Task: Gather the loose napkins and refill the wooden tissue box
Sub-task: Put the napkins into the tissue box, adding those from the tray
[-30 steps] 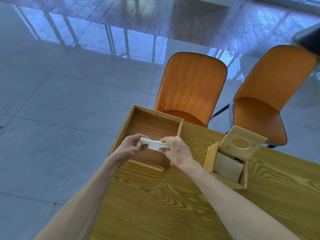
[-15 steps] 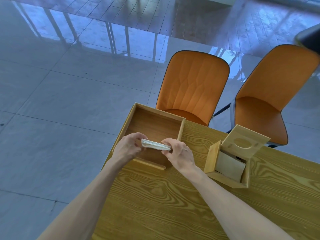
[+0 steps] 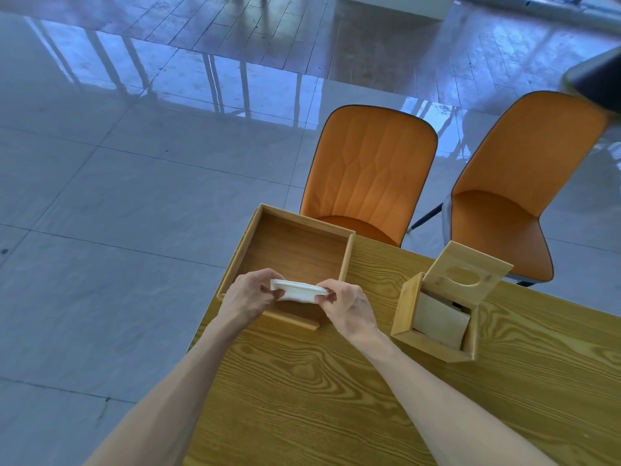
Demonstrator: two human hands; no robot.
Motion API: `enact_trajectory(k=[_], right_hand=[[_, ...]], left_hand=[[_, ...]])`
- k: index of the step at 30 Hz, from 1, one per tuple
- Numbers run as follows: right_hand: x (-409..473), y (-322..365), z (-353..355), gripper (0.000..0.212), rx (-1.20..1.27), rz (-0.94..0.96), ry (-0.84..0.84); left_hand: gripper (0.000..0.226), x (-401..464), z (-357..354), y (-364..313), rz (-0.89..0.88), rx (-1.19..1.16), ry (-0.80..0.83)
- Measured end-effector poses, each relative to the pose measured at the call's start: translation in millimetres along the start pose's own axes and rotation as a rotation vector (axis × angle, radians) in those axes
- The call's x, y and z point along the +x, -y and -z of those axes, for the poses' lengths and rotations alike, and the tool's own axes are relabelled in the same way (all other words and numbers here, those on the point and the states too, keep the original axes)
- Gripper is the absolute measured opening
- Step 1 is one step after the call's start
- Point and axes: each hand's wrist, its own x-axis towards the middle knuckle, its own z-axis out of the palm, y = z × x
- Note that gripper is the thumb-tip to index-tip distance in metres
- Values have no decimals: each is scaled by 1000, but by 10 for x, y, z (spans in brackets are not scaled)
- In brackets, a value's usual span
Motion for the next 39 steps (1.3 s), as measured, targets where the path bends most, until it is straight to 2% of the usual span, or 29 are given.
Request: enact_trajectory(k=[5,9,14,22,29,36,39], right_hand=[[-85,-28,133,21,114,-84,-33],[-195,-31,288,19,175,-89,-71],[-368,-44,549,24,275,-106,-150],[-841,-431,975,23,356,-192,-252],[-1154,-923,1339,23,479,-216,-283],[-1254,-1255,1500,24,539,-285,-345],[-1245,-1383,1528,25,542,-320,-376]], left_hand=[[23,-62,11,-64,0,-145,-5],[34,-151,13,-254,-6,-259,-5],[36,-315,-43,-556,-10,-343,-20],[37,-529,-459,-1078,-69,-296,40],[20,-722,-927,-1576,-74,-266,53],[29,-691,-1255,-1908,-73,-249,65],[25,-626,-1369,-2002,-54,-272,31]])
